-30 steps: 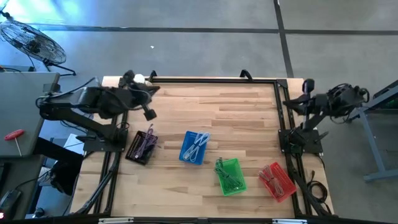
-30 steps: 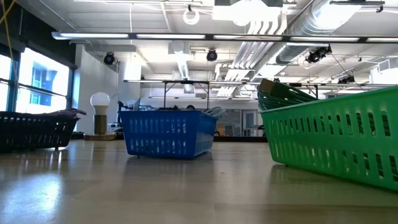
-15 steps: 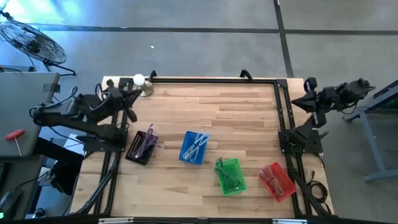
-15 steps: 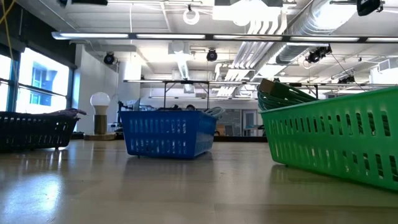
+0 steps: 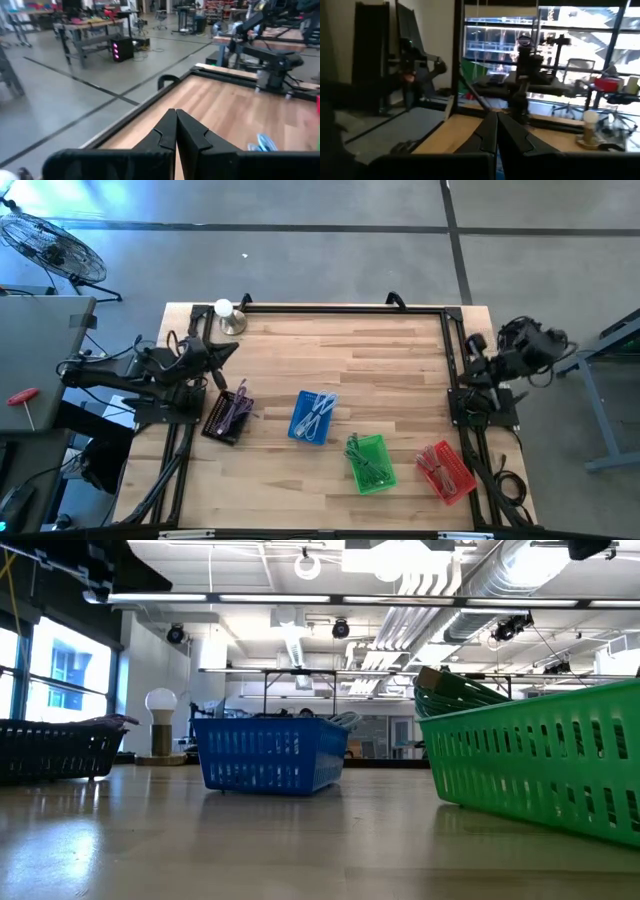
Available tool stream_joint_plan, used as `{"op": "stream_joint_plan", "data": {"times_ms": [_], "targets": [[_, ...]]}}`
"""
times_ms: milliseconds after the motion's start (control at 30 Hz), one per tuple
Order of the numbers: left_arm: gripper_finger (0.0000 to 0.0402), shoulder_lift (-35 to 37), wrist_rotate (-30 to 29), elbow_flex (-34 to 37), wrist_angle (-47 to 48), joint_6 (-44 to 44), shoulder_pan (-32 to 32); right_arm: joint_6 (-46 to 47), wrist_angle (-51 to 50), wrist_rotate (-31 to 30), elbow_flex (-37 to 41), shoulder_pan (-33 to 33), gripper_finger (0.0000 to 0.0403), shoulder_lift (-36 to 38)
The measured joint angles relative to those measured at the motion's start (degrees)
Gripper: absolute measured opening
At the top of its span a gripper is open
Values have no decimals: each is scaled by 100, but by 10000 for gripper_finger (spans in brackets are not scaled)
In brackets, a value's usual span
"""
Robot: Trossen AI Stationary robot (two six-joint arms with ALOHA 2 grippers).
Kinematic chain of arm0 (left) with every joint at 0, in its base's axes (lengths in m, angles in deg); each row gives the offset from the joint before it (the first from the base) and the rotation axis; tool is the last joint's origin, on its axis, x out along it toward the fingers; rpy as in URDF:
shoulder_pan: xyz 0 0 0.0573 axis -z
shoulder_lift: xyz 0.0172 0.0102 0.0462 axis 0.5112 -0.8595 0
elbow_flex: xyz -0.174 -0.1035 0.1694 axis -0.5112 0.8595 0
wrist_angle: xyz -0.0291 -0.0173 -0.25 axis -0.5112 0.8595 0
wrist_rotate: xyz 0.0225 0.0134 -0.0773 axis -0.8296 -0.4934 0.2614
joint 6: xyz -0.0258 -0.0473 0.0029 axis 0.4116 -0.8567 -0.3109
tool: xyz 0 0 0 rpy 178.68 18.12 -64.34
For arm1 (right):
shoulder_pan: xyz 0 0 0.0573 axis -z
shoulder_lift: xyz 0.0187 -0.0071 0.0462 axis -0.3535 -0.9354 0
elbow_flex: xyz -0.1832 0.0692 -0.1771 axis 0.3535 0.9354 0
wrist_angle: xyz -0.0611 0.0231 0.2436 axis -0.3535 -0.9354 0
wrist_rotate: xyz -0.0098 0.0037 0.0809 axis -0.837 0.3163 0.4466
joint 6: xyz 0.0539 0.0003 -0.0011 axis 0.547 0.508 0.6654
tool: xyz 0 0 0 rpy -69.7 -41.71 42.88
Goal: Pick & Place USB Port
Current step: Return to Home Position
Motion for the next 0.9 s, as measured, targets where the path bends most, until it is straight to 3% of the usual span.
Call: {"op": "stream_joint_plan", "data": {"times_ms": [500,900], "targets": [[0,-6,562,349,-2,-337,0,494,1929,70,2330,341,0,6],[0,-6,851,349,40,-382,0,489,2330,1446,2821,1819,0,4]]}}
